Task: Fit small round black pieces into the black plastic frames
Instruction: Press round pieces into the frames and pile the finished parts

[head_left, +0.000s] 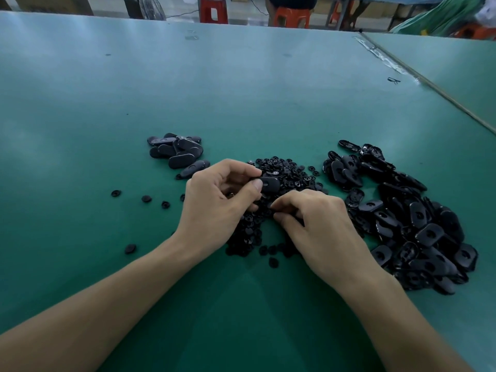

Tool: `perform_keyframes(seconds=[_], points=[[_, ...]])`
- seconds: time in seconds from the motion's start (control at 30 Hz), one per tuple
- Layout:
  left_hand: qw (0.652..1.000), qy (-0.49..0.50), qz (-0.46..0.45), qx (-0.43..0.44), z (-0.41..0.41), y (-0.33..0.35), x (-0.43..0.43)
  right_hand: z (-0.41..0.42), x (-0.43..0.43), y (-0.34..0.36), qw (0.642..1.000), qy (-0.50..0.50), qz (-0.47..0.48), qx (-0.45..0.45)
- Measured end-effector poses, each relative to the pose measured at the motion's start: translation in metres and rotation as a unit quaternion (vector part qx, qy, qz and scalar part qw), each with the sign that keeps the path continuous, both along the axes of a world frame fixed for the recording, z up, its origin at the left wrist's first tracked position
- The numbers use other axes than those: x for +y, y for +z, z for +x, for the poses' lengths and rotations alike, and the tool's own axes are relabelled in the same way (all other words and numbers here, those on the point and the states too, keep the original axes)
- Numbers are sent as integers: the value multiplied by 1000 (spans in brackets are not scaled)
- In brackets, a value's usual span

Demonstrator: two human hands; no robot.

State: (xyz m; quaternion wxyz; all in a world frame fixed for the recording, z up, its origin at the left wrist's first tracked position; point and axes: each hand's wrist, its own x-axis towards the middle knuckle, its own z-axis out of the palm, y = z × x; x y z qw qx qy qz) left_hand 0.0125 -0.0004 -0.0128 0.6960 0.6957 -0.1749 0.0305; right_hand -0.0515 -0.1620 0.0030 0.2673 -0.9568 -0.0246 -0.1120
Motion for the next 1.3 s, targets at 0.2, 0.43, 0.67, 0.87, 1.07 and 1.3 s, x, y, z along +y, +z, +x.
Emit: perform_keyframes(seconds=[0.2, 0.43, 0.67, 0.87, 1.07, 1.3], points=[[1000, 8, 11, -3, 1, 0, 3, 0, 2, 3, 998, -17, 8, -61], [999, 17, 33, -13, -1, 1, 1, 2, 2, 2, 986, -42, 144, -76], [991, -1, 109, -84, -8, 2, -2, 0, 1, 6, 971, -66, 195, -118], [991, -7, 107, -77, -7, 2, -2, 3, -1, 5, 965, -84, 222, -113], [995, 5, 94, -45, -4, 2, -2, 2, -2, 7, 970, -60, 201, -125], [994, -9, 96, -42, -6, 4, -1, 3, 1, 6, 954, -23, 276, -115]])
